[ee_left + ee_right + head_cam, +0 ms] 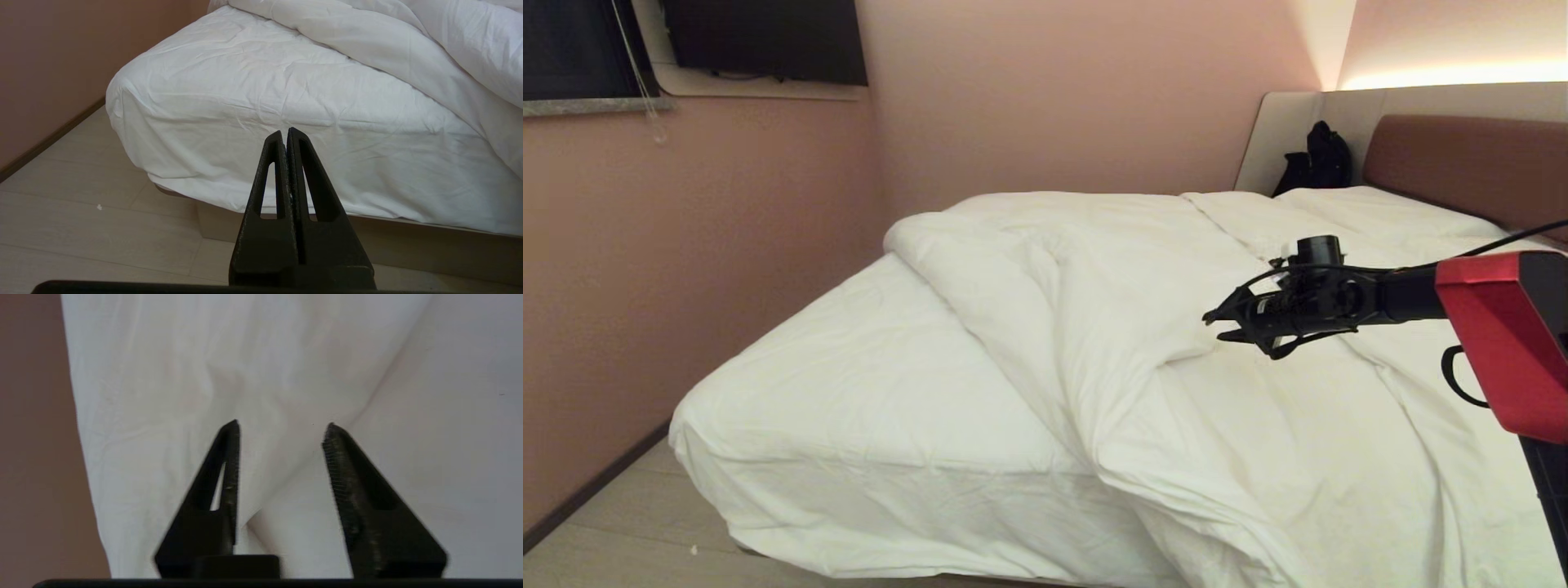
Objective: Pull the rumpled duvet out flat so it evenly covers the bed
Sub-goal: Flatten the corners of the folded blanket
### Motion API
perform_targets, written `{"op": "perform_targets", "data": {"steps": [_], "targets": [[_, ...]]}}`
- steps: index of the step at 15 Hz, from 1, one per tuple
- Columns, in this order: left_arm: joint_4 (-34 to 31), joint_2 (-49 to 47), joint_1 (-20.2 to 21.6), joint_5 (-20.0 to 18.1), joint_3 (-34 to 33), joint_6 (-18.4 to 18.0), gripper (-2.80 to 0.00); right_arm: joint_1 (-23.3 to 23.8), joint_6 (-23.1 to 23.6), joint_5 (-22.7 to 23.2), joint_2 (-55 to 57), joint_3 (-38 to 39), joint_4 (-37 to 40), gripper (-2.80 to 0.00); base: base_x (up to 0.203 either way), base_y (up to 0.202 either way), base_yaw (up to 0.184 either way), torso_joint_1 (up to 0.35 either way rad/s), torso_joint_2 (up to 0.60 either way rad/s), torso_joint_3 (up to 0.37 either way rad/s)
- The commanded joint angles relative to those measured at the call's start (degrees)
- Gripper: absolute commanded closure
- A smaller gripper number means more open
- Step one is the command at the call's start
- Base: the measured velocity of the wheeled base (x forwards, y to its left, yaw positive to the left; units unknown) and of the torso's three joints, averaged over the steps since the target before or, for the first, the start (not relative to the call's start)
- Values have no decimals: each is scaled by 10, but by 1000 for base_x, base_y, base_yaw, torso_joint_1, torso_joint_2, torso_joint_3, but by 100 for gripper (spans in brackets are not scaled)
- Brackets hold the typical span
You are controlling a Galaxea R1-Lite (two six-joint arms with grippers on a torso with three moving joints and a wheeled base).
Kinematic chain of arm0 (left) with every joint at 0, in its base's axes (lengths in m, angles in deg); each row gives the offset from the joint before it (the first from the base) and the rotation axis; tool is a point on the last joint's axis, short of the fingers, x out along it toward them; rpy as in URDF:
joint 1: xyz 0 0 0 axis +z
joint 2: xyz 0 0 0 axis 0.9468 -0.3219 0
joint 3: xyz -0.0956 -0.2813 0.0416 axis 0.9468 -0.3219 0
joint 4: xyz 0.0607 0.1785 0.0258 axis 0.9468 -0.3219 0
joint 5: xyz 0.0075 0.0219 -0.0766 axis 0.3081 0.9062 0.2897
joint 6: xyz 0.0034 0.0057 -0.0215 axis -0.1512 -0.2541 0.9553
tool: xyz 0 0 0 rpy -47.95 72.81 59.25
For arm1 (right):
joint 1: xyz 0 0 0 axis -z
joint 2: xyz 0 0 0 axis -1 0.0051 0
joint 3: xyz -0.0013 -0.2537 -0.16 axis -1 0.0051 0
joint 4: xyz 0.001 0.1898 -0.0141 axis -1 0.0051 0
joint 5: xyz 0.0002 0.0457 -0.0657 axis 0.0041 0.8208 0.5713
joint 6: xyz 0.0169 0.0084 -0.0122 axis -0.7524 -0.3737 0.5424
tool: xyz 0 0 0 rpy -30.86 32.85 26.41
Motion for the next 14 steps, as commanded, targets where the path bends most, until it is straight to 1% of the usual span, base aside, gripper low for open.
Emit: {"op": "perform_targets", "data": {"steps": [1,9,14], "targets": [[1,0,0,0,0,1,0,1,-1,-1,9,0,1,-280,0,0,0,0,0,0],[0,0,0,1,0,0,0,1,1,-3,34,-1,-4,-280,0,0,0,0,0,0],[0,0,0,1,0,0,0,1,2,-2,51,-1,-26,-280,0,0,0,0,0,0]]}}
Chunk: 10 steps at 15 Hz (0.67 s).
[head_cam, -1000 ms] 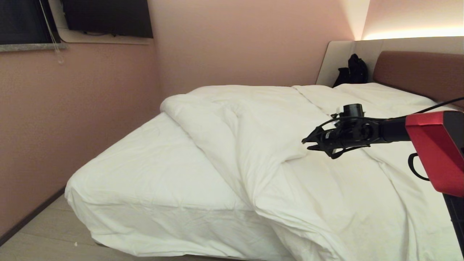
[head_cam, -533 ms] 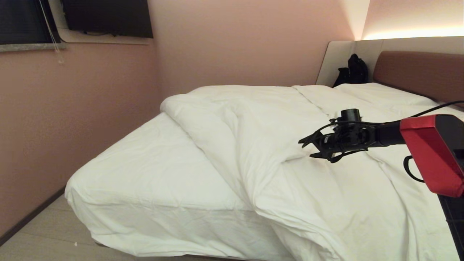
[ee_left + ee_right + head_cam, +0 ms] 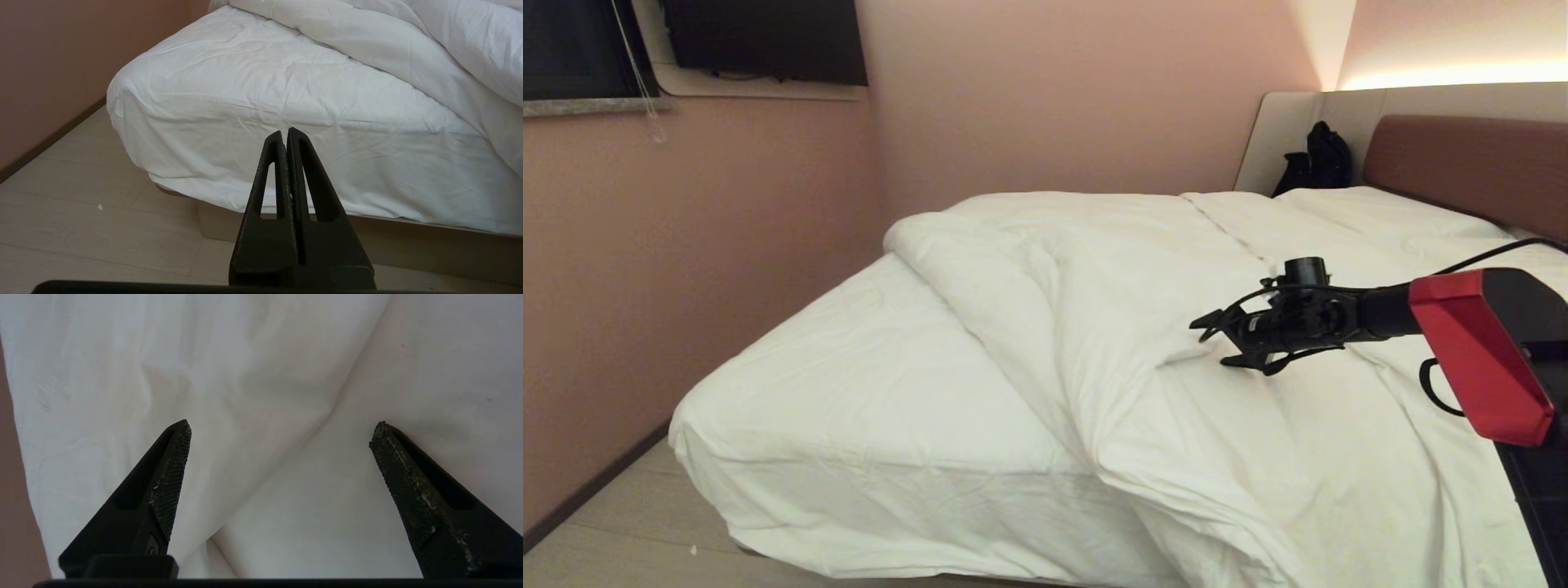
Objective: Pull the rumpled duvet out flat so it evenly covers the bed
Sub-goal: Flatten the corners of the folded blanket
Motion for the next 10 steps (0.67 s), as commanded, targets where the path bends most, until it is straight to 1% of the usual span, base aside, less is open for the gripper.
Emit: {"op": "perform_targets", "data": {"steps": [1,10], "targets": [[0,0,0,0,0,0,0,0,-2,4,12,0,-13,-280,0,0,0,0,0,0],[0,0,0,0,0,0,0,-5,-4,7,16,0,-50,-280,0,0,0,0,0,0]]}}
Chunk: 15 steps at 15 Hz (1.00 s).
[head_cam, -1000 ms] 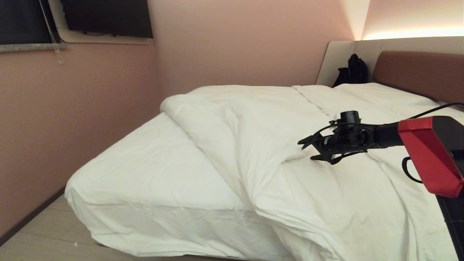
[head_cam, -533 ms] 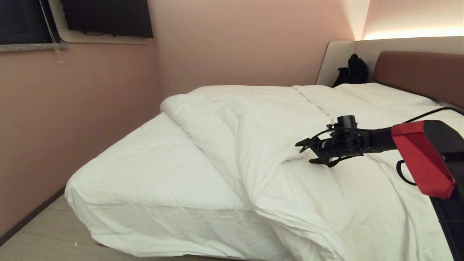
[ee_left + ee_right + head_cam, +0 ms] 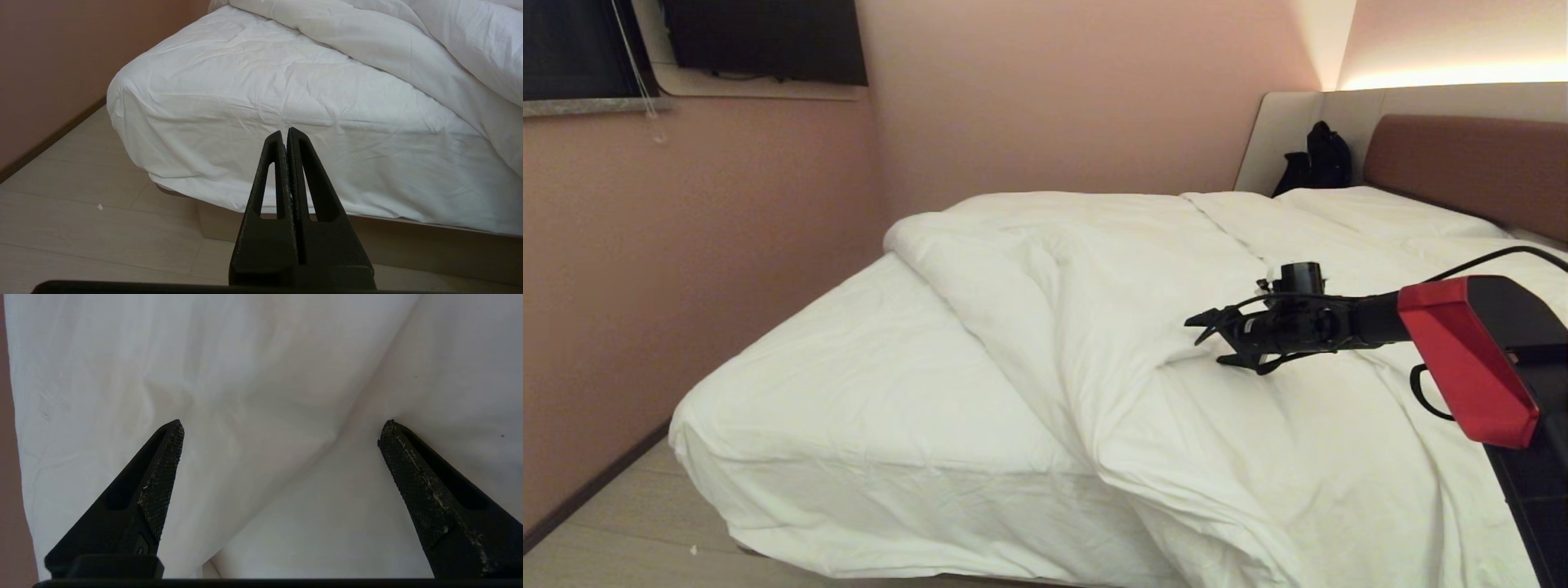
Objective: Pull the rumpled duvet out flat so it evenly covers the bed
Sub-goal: Flatten the corners of the folded blanket
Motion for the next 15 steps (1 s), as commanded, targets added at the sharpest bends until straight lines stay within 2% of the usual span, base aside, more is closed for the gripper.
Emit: {"op": "perform_targets", "data": {"steps": [1,14,15], "targets": [[0,0,0,0,0,1,0,-3,-3,2,-1,0,-8,-280,0,0,0,0,0,0],[1,0,0,0,0,1,0,-28,-4,-4,6,0,-31,-280,0,0,0,0,0,0],[1,0,0,0,0,1,0,-28,-4,-4,6,0,-31,0,0,0,0,0,0,0]]}}
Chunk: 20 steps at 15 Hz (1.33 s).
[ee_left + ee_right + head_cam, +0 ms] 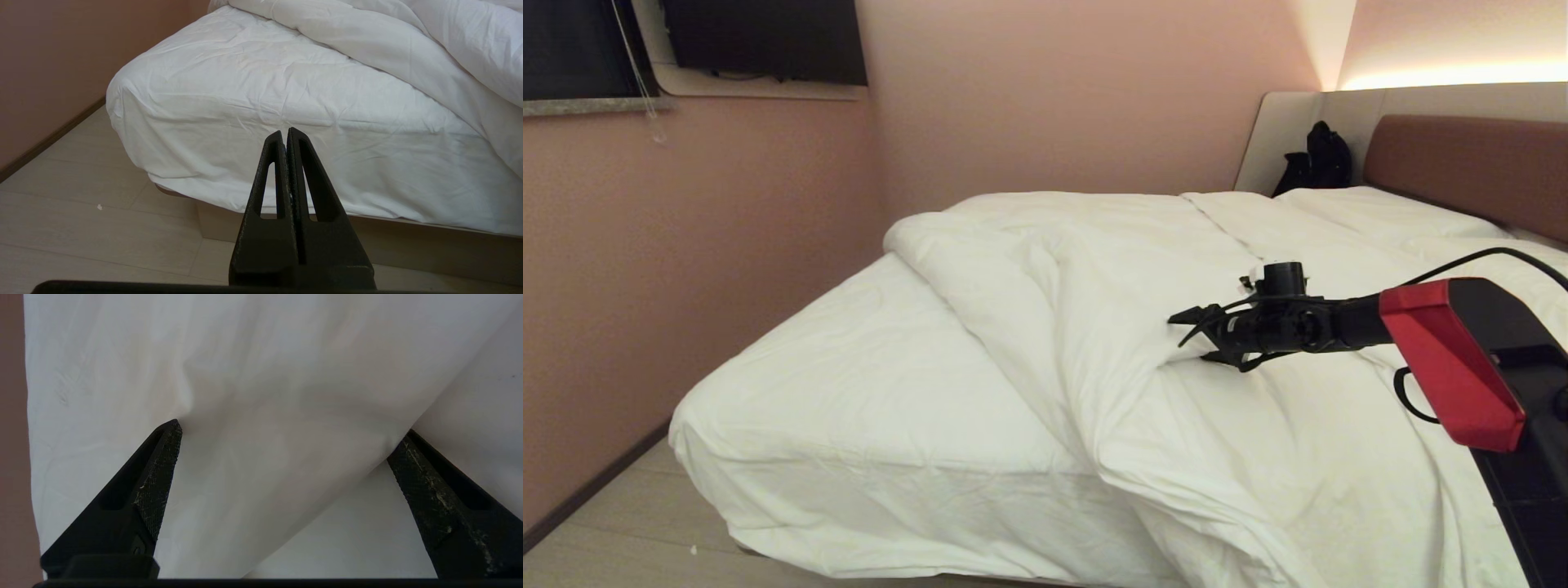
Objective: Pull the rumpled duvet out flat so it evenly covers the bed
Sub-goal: Flatten the corners of the folded blanket
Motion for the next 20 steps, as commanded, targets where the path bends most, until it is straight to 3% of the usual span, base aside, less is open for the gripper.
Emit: {"op": "perform_targets", "data": {"steps": [1,20], "targets": [[1,0,0,0,0,1,0,0,-2,1,1,0,0,0,0,0,0,0,0,0],[1,0,0,1,0,2,0,-8,-3,1,-28,3,6,0,0,0,0,0,0,0]]}}
